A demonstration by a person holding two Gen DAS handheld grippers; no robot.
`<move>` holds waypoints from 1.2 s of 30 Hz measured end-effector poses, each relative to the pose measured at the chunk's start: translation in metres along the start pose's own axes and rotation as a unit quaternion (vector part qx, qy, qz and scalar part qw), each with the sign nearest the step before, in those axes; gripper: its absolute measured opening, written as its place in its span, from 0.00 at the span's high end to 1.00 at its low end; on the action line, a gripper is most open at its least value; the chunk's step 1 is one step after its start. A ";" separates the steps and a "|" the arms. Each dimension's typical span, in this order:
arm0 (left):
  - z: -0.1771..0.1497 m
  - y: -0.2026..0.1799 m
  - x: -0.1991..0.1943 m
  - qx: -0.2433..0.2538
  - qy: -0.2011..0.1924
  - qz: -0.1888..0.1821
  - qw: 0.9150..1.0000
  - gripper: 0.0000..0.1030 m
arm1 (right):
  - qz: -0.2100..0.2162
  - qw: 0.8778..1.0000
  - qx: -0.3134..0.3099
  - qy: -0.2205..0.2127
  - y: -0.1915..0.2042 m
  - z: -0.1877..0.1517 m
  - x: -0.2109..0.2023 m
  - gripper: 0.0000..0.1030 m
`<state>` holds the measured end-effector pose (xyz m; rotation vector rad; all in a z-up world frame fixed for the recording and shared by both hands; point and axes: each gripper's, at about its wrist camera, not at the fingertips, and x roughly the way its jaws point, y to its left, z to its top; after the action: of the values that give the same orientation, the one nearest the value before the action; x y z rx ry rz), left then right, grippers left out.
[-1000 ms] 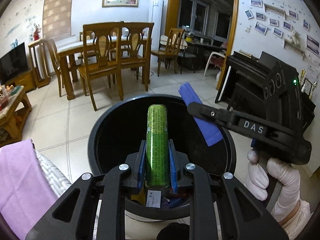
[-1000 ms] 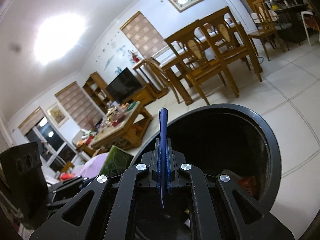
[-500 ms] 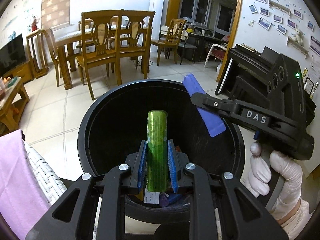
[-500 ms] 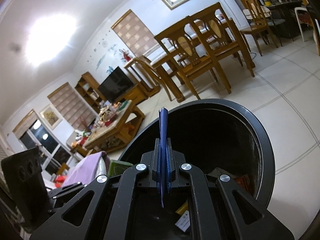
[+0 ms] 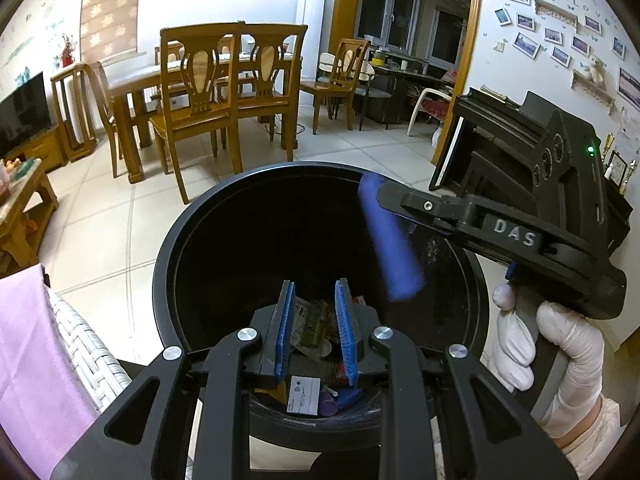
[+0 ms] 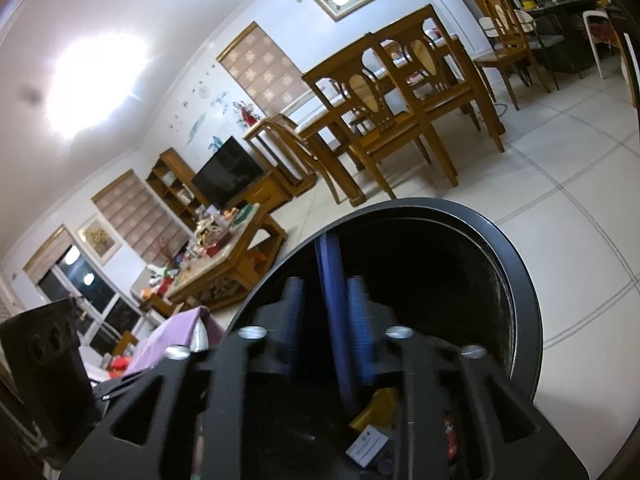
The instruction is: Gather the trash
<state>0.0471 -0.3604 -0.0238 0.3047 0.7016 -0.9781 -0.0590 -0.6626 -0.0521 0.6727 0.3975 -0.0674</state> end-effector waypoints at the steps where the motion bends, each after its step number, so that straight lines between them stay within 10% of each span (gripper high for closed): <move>1: 0.001 -0.001 0.000 0.002 -0.002 0.004 1.000 0.77 | 0.003 1.000 0.003 -0.004 0.001 -0.001 -0.002 0.50; 6: -0.002 -0.008 -0.003 0.013 -0.017 0.024 0.999 0.37 | 0.008 1.000 -0.002 -0.014 0.004 -0.004 -0.005 0.41; 19: 0.001 -0.016 -0.011 0.024 -0.044 0.033 0.998 0.05 | 0.006 1.000 0.011 -0.027 0.005 -0.008 -0.009 0.14; 36: -0.007 -0.011 -0.055 0.003 -0.070 0.035 0.997 0.05 | -0.001 0.999 0.023 -0.029 0.029 -0.012 -0.024 0.05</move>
<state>0.0153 -0.3265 0.0087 0.2618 0.5574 -0.9253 -0.0800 -0.6338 -0.0344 0.7131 0.3422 -0.0985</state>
